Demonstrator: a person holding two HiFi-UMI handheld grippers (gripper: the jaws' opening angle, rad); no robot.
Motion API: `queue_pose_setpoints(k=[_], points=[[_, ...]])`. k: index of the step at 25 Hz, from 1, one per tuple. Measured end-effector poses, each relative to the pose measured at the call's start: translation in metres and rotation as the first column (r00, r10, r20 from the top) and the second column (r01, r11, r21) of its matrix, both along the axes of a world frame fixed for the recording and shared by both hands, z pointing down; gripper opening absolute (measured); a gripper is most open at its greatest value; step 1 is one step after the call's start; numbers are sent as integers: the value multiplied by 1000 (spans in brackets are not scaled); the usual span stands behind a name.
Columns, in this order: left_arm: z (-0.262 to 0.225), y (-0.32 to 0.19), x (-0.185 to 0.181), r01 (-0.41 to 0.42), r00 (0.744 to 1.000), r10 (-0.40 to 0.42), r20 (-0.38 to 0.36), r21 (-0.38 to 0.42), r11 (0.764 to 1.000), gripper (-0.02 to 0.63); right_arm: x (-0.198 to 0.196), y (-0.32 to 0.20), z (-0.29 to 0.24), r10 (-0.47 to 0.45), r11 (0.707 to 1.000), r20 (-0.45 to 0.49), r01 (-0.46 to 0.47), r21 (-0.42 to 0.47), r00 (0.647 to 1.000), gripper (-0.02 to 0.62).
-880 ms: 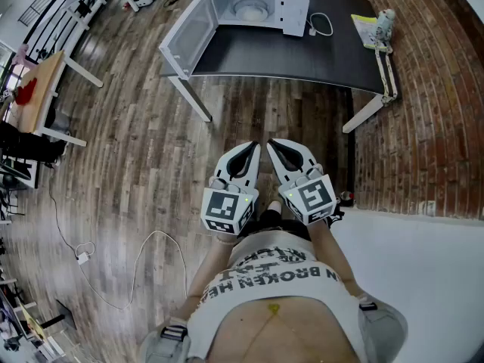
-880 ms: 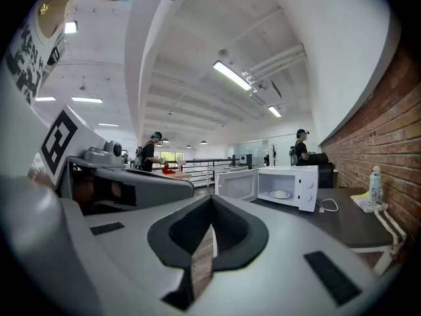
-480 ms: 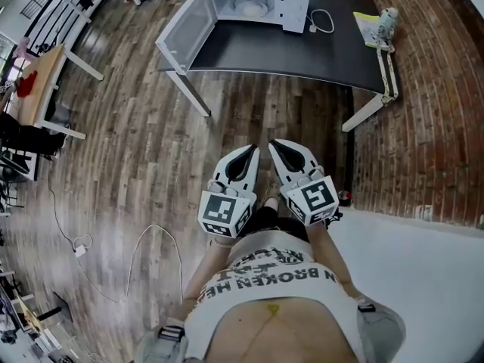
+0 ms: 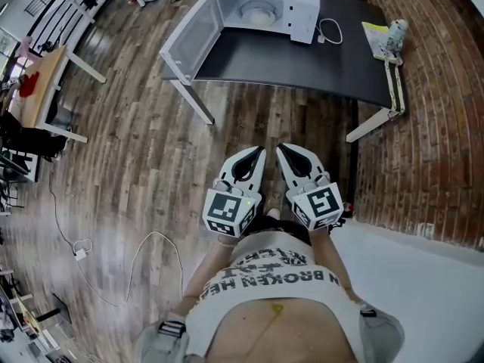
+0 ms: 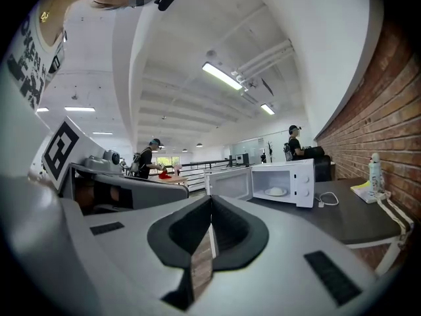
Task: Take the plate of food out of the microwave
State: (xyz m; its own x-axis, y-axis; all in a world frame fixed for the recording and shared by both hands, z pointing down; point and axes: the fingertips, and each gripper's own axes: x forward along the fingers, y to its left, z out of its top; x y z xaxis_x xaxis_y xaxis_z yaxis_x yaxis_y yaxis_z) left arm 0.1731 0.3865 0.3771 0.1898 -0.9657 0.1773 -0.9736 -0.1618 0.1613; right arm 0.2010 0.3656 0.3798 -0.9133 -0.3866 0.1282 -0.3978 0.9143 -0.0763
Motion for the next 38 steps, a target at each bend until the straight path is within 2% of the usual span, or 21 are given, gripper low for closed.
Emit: queue_pose_setpoints(k=[9, 16, 25, 29, 38], points=[[-7, -73, -45, -87, 996, 87, -11, 29, 996, 6, -49, -68, -6, 58, 998, 10, -58, 13, 998, 9], [-14, -107, -90, -106, 994, 106, -18, 40, 994, 6, -96, -104, -11, 74, 997, 10, -74, 20, 997, 9], [-14, -125, -144, -99, 995, 100, -15, 47, 994, 6, -156, -128, -12, 69, 997, 17, -70, 27, 997, 9], [-11, -129, -159, -99, 995, 100, -16, 40, 994, 6, -171, -129, -6, 77, 997, 18, -77, 6, 997, 9], [2, -150, -172, -99, 995, 99, -33, 9, 995, 6, -178, -149, 5, 98, 995, 8, -98, -26, 995, 8]])
